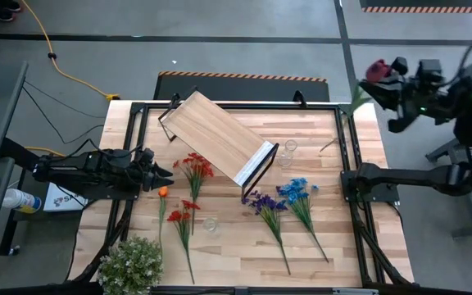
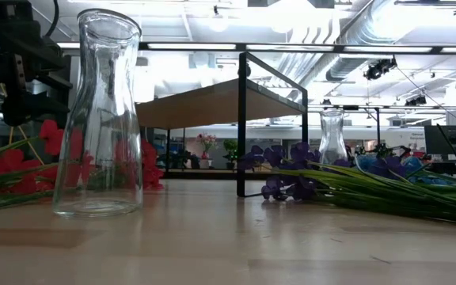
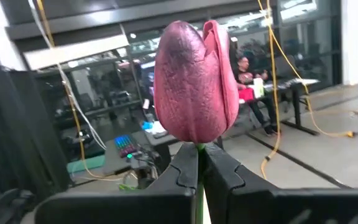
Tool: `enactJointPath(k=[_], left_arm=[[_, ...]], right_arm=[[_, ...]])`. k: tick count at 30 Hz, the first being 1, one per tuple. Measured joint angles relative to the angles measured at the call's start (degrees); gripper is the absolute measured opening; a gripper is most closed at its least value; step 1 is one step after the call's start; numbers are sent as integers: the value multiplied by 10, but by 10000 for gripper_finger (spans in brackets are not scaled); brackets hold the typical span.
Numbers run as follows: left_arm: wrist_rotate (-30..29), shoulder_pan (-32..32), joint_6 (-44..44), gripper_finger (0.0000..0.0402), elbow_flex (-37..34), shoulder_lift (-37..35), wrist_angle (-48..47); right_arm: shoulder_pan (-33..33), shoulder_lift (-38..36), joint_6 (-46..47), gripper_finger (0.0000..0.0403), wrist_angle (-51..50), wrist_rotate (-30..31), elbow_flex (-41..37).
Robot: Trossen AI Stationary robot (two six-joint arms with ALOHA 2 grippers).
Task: Pick and place flowers into a vace then onto a shelf
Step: Put the dark red flower into the top transparent vase
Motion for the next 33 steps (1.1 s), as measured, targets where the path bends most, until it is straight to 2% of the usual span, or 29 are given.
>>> enactJointPath(k=[10, 15, 25, 33], left_arm=[[0, 0, 0, 376, 0, 0, 0], [0, 0, 0, 376, 0, 0, 0], [0, 0, 0, 376, 0, 0, 0], [0, 0, 0, 376, 0, 0, 0]], right_arm=[[15, -9, -4, 0, 1, 9, -2], [15, -17, -6, 0, 27, 7, -37], [15, -78, -15, 0, 195, 3, -203], [15, -149, -16, 0, 300, 40, -360]])
